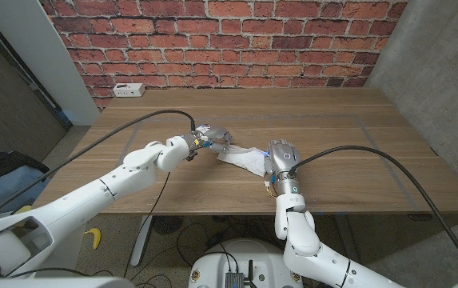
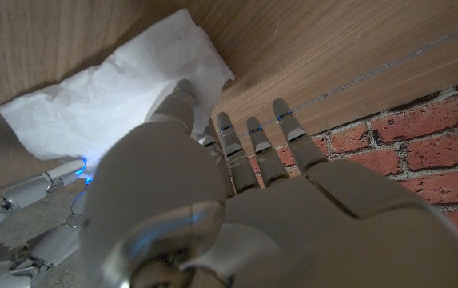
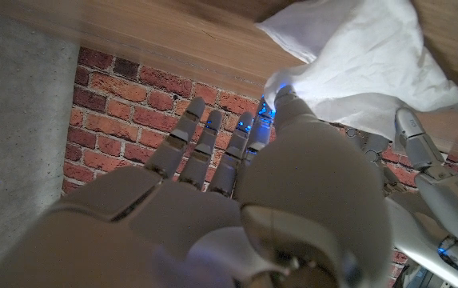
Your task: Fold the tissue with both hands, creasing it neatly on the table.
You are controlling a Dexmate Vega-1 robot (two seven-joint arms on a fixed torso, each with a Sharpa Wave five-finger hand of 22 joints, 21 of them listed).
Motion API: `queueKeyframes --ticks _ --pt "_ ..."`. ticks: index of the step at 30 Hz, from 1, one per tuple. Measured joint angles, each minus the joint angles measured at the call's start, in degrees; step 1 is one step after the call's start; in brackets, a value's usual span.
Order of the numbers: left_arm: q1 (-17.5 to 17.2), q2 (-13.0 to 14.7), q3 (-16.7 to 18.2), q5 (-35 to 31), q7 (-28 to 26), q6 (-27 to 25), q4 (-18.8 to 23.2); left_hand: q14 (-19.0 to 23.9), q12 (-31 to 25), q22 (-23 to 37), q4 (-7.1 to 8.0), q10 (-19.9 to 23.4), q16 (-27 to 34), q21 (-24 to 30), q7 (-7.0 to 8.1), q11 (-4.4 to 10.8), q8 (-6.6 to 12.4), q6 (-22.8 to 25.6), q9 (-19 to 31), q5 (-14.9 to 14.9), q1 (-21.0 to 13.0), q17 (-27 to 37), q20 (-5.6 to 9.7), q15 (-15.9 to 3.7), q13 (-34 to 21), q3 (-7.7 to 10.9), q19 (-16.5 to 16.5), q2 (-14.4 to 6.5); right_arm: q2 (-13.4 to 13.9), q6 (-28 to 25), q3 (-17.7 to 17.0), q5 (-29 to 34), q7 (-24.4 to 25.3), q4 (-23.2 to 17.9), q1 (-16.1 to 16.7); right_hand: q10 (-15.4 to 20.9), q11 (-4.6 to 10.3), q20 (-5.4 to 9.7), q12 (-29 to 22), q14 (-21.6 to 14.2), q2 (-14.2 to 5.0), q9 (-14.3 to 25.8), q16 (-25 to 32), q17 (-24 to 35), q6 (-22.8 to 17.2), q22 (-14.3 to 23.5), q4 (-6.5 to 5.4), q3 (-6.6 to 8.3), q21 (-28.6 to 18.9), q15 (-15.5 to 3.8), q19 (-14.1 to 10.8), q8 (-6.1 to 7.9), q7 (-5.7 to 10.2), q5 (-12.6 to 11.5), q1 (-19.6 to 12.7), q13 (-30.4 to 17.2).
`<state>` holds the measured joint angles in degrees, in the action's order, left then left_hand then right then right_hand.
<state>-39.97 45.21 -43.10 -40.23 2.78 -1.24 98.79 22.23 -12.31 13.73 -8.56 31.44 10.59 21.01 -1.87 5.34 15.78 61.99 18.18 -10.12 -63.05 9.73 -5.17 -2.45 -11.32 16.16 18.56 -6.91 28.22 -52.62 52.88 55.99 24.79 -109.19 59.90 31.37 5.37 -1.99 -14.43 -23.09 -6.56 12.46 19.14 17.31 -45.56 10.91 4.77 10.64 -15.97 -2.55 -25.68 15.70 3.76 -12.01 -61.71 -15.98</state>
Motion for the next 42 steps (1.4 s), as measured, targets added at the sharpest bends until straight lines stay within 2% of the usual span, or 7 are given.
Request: queueKeyframes --ticks 2,7,13,20,30,35,42 --pt "-0.18 -0.26 -0.43 -1.28 -1.11 -0.45 -0.36 -0.08 0.41 0.00 -0.23 -1.04 0.00 0.00 -0.73 0.40 -1.15 -1.46 -0.04 0.00 0.26 0.03 -0.07 -0.03 0.00 -0.24 -0.41 0.36 0.13 0.02 0.12 -0.33 0.00 0.01 -0.20 -1.99 -0.37 -0.12 0.89 0.47 0.38 -0.40 -0.58 -0.04 3.72 0.00 -0.05 -0.46 0.00 0.01 0.12 -1.98 0.82 -0.16 0.84 0.21" --pt "-0.85 -0.73 -1.22 -3.99 -4.12 -1.28 -0.90 -1.72 1.11 -0.08 0.11 -5.79 0.00 0.00 5.10 0.49 -6.15 -19.90 -2.52 -0.50 1.41 0.29 -0.31 0.03 -0.29 -2.01 -2.20 2.15 0.33 -0.11 0.51 -0.79 -0.12 0.02 -0.61 -6.48 -0.75 -0.60 2.75 1.99 0.64 -0.98 -1.79 -0.31 12.05 0.00 -0.04 -0.91 0.15 0.07 0.60 -5.32 2.04 -0.95 2.32 0.56" --pt "-1.83 -1.03 -1.68 -7.01 -8.39 -2.52 -1.26 -4.28 1.54 -0.43 0.51 -12.46 0.01 0.44 9.39 0.70 -6.75 -42.18 -6.03 -1.16 2.12 0.29 -0.75 0.07 -0.29 -3.16 -3.97 3.27 0.51 -0.94 1.03 -0.95 -0.62 -0.09 -1.08 -8.90 -0.78 -1.01 3.42 3.17 0.76 -1.02 -2.42 -0.30 15.64 0.00 -0.28 -1.14 0.52 0.07 1.02 -5.56 2.63 -1.35 2.85 0.66" --pt "-3.34 -1.57 -1.69 -9.53 -15.50 -3.87 -1.92 -5.24 1.54 -0.69 0.52 -16.67 -0.23 0.44 11.37 0.69 -6.75 -51.91 -7.27 -1.54 2.57 0.28 -0.65 0.10 -0.29 -3.66 -5.09 3.73 0.54 -1.34 1.35 -1.17 -0.61 -0.27 -1.32 -9.29 -0.56 -1.32 3.42 3.27 0.81 -1.02 -2.68 -0.17 16.02 0.01 -0.52 -1.39 0.74 0.18 1.33 -5.56 2.38 -1.56 3.36 0.82" --pt "-5.06 -1.94 -0.75 -10.42 -24.59 -4.65 -2.86 -2.81 -1.08 -0.78 1.53 -10.49 0.45 1.84 13.93 0.62 -2.62 -41.91 -7.54 -1.83 5.11 0.56 -0.43 0.13 -0.28 -3.72 -3.77 1.96 0.58 -1.47 1.52 -1.81 0.71 -0.53 -1.42 -9.04 -0.81 -1.31 3.06 3.27 0.49 -1.28 -2.61 0.13 15.51 0.01 -0.75 -1.62 0.74 0.18 1.32 -4.84 1.94 -1.78 3.67 0.81" --pt "-4.77 -0.78 -0.13 -6.52 -23.81 -0.29 -2.86 1.46 -2.97 -0.88 2.72 -2.40 0.90 2.98 8.80 -0.39 1.07 -23.55 -7.53 -0.44 7.46 0.55 -0.24 0.00 -0.16 -2.03 -3.41 -1.79 0.75 -0.97 1.18 -2.46 1.44 -1.19 -1.02 -6.97 -1.64 -1.40 2.28 2.71 -0.20 -1.28 -2.18 0.24 13.08 0.01 -0.93 -1.80 0.74 0.09 0.79 -4.07 1.33 -1.78 4.63 1.09" --pt "-3.73 0.81 1.09 0.60 -19.08 7.39 -3.76 2.36 -3.18 -0.79 7.17 0.75 0.90 2.86 4.15 -1.35 -0.22 -17.92 -7.80 0.01 14.33 0.71 -1.31 -0.31 -0.12 -1.43 -6.16 -3.74 2.11 1.27 0.23 -4.38 1.66 -3.55 -0.03 -5.67 -2.92 -2.15 1.84 2.71 -0.35 -1.28 -2.18 0.67 12.08 0.02 -2.90 -3.31 0.74 0.09 1.12 -3.81 0.33 -1.77 8.83 1.08"
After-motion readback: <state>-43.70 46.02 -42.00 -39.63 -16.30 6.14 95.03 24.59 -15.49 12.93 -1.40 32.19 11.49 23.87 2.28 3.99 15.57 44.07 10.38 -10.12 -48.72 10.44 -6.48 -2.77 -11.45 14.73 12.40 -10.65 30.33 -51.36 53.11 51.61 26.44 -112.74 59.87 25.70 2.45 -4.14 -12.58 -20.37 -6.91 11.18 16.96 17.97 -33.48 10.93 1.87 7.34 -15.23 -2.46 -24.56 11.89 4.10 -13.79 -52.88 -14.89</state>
